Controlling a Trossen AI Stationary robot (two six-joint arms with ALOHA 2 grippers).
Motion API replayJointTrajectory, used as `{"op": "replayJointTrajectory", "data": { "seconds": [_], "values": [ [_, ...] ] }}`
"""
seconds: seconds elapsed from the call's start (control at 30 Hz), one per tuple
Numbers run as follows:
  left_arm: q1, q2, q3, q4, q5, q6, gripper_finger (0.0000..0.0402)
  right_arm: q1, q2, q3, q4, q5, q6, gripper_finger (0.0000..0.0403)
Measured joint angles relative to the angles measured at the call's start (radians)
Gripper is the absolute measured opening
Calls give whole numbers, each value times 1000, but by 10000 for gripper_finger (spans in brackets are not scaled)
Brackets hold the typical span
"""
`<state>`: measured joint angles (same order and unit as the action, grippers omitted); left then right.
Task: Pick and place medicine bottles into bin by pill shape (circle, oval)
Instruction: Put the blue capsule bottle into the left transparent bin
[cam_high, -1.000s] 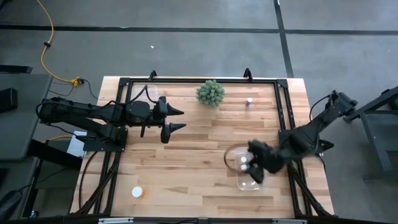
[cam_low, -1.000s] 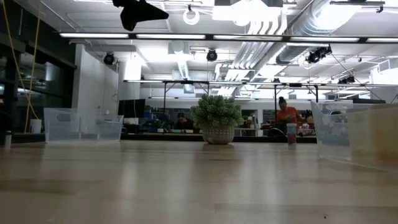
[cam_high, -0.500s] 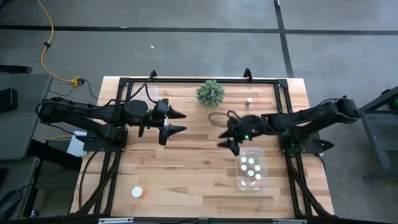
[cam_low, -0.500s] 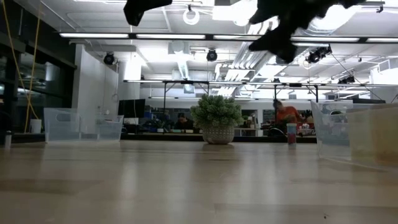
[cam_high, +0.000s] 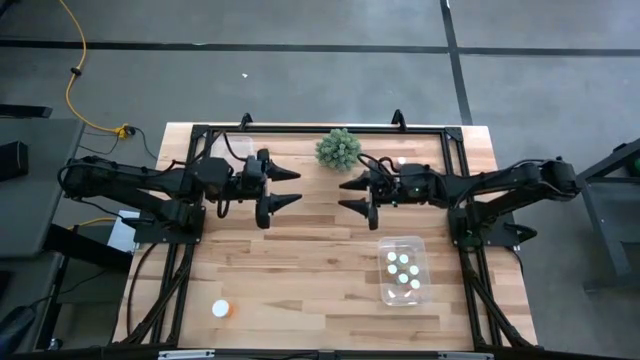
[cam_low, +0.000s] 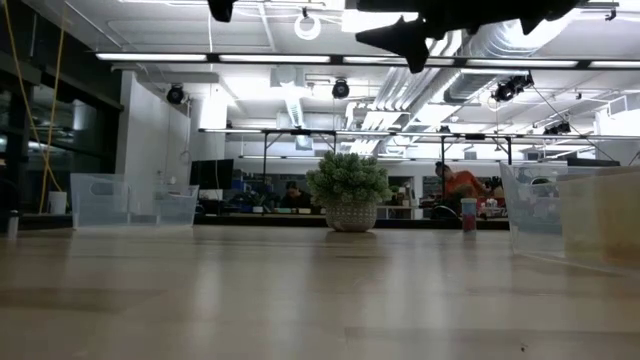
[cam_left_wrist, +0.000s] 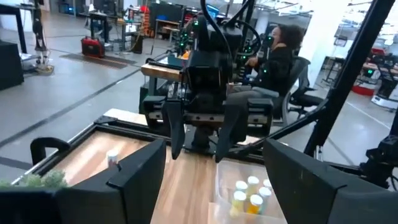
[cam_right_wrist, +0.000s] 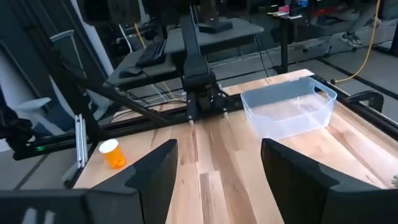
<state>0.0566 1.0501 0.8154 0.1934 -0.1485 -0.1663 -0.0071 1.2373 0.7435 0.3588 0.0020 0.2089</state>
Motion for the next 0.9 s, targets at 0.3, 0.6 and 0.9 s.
{"op": "replayJointTrajectory", "data": {
  "seconds": [0.3, 0.6, 0.9],
  "values": [
    [2, 2, 0, 4, -43, 63, 257, 1, 0, 16, 1, 3, -31, 224],
    [2, 10, -199, 285, -81, -47, 257, 1, 0, 16, 4, 1, -27, 224],
    [1, 10, -203, 266, -17, 79, 257, 1, 0, 16, 5, 1, -27, 224]
  ]
}}
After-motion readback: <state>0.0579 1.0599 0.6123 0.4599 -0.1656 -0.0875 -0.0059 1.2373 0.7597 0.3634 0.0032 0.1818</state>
